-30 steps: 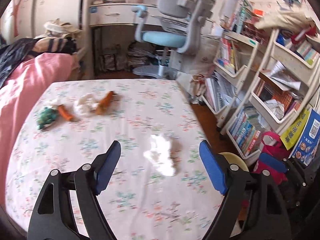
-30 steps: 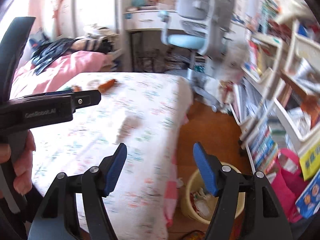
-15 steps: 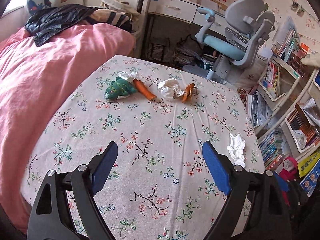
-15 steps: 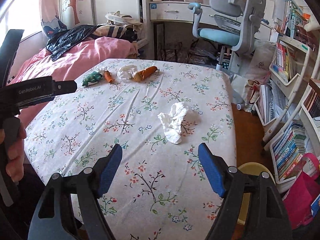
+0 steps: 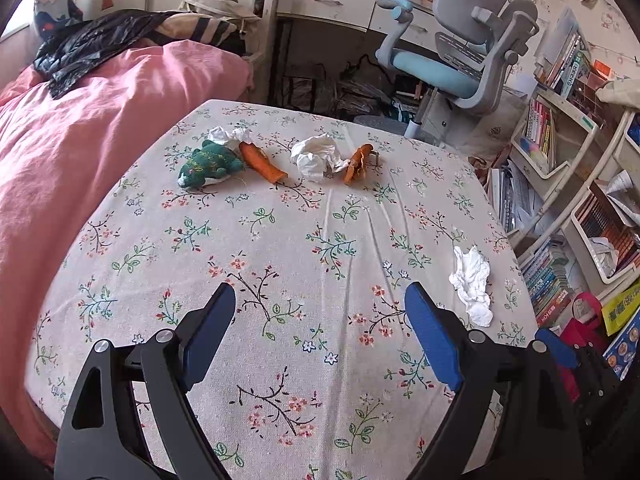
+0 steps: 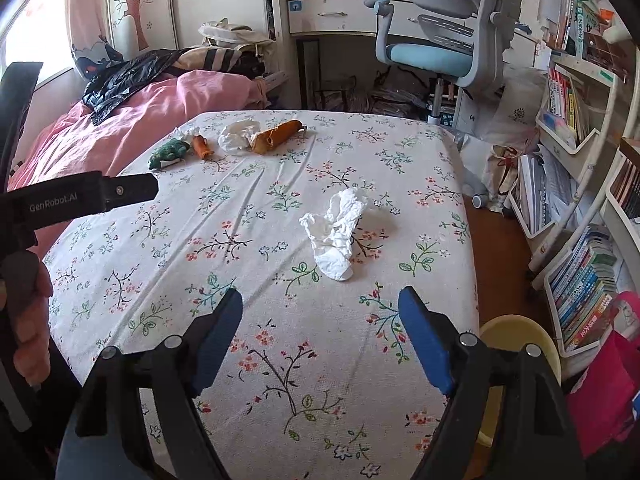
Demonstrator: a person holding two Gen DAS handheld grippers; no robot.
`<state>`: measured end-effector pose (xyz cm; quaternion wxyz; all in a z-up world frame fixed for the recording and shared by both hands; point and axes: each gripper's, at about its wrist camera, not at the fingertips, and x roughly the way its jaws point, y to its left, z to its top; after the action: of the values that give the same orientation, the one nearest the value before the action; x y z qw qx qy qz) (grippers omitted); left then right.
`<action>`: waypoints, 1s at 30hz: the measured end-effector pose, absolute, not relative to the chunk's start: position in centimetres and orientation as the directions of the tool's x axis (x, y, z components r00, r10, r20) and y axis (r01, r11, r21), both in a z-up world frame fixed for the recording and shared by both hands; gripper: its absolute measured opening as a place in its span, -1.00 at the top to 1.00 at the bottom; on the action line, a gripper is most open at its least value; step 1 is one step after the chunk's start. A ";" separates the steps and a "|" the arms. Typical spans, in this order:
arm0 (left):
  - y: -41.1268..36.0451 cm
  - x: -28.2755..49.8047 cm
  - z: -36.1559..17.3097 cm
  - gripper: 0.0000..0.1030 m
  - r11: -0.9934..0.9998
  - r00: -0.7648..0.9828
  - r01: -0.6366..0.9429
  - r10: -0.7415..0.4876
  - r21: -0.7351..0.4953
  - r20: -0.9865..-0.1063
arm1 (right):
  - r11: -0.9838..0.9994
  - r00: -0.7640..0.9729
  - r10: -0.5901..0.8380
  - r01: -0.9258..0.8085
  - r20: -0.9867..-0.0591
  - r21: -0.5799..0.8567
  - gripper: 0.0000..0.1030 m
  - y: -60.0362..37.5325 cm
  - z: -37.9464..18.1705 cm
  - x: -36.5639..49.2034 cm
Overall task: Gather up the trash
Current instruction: 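Bring both tools back over the bed toward the remaining trash, then move the right tool to a white tissue while the left tool approaches the green plush toy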
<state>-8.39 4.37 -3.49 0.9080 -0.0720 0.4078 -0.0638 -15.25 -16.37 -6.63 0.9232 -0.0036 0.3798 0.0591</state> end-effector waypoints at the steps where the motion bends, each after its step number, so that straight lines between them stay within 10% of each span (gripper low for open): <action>1: 4.3 -8.3 -3.5 -0.62 0.982 0.659 0.056 -0.174 -0.183 -0.732 | 0.993 0.704 0.108 -0.113 -0.702 0.040 -0.50 -16.3 -6.7 -15.2; 30: 6.2 -7.6 -3.9 -0.67 0.988 0.685 -0.011 -0.106 -0.155 -0.721 | 0.990 0.728 0.075 -0.137 -0.682 -0.038 -0.51 -14.6 -6.8 -14.5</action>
<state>-7.63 6.20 -3.92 0.9148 -0.0738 0.3962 -0.0257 -14.48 -14.60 -6.78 0.9284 -0.0427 0.3646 0.0571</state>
